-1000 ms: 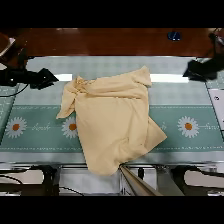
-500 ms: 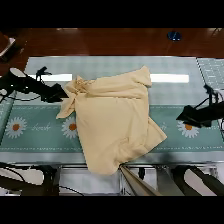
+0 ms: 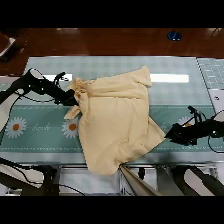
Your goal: Fold the shirts.
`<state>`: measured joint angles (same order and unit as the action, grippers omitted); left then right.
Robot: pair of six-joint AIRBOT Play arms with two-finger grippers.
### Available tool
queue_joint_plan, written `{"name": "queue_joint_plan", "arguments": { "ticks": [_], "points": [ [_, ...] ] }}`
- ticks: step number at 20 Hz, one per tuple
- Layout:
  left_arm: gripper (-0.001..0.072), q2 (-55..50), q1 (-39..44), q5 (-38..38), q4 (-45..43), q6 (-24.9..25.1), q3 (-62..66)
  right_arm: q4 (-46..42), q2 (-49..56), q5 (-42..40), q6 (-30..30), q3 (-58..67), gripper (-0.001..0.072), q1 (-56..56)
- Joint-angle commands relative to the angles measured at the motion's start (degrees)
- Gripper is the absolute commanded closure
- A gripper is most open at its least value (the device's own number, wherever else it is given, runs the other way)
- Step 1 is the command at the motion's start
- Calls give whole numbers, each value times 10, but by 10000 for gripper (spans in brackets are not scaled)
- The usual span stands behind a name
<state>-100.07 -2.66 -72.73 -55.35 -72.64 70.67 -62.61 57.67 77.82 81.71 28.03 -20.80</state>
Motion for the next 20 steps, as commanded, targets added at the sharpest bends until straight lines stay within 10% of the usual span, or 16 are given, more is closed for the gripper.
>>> {"name": "queue_joint_plan", "arguments": {
  "ticks": [1, 13, 17, 20],
  "points": [
    [683, -2, 5, 2, -3, 1, 0, 31, -1, 0, -15, -41, 305, 0],
    [682, -2, 7, 8, -3, 1, 0, 193, 123, -129, -96, -58, 307, 0],
    [682, -2, 12, 18, -1, 1, 0, 302, 150, -140, -201, -40, 691, 0],
    [682, 11, 10, 17, -2, 2, 0, 279, 150, -98, -213, 12, 692, -1]
  ]
}}
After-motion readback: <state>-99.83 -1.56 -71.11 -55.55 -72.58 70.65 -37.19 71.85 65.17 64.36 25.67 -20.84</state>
